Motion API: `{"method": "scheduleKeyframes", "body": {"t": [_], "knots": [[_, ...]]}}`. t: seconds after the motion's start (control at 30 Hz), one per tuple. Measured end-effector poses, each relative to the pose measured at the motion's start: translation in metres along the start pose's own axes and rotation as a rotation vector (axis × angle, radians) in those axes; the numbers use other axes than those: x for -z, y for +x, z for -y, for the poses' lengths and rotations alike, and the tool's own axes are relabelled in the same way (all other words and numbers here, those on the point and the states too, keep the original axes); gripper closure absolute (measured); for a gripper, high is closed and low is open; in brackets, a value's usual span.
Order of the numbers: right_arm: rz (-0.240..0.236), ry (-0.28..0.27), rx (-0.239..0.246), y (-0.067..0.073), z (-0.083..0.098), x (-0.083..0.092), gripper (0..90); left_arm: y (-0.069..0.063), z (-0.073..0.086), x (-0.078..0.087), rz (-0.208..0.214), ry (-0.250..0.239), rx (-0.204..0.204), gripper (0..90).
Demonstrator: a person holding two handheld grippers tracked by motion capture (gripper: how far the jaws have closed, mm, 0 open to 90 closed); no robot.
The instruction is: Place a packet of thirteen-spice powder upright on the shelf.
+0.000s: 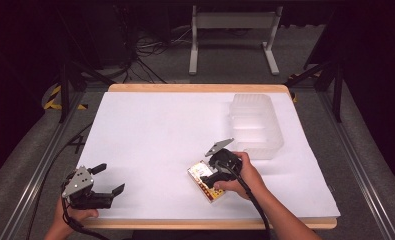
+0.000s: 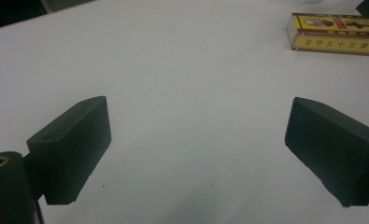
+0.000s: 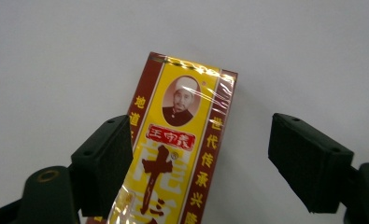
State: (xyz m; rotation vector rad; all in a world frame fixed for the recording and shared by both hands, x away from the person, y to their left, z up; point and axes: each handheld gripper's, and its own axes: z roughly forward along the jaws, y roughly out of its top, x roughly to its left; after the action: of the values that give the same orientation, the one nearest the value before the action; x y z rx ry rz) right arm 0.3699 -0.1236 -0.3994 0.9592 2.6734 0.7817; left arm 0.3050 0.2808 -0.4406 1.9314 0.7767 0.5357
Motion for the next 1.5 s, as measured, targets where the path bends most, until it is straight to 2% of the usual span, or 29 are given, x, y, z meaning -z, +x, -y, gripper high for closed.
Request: {"method": "scheduleKeyframes", "body": {"t": [0.27, 0.4, 0.57, 1.0, 1.2, 1.5], "knots": [[0.014, 0.067, -0.003, 0.013, -0.02, -0.018, 22.4, 0.0, 0.0, 0.0, 0.003, -0.001, -0.001, 7.8], [0.03, 0.091, -0.025, 0.015, -0.026, -0.025, 23.2, 0.0, 0.0, 0.0, 0.003, 0.001, -0.001, 7.8], [0.058, 0.114, -0.048, 0.014, -0.029, -0.033, 23.5, 0.0, 0.0, 0.0, 0.004, 0.002, -0.006, 7.8], [0.05, 0.17, -0.076, 0.012, -0.031, -0.049, 22.4, 0.0, 0.0, -0.001, 0.005, 0.003, -0.009, 7.8], [0.067, 0.162, -0.07, 0.015, -0.032, -0.048, 27.1, 0.0, 0.0, -0.001, 0.007, 0.006, -0.011, 7.8], [0.074, 0.093, -0.043, 0.017, -0.031, -0.031, 30.9, 0.0, 0.0, -0.001, 0.006, 0.005, -0.011, 7.8]]}}
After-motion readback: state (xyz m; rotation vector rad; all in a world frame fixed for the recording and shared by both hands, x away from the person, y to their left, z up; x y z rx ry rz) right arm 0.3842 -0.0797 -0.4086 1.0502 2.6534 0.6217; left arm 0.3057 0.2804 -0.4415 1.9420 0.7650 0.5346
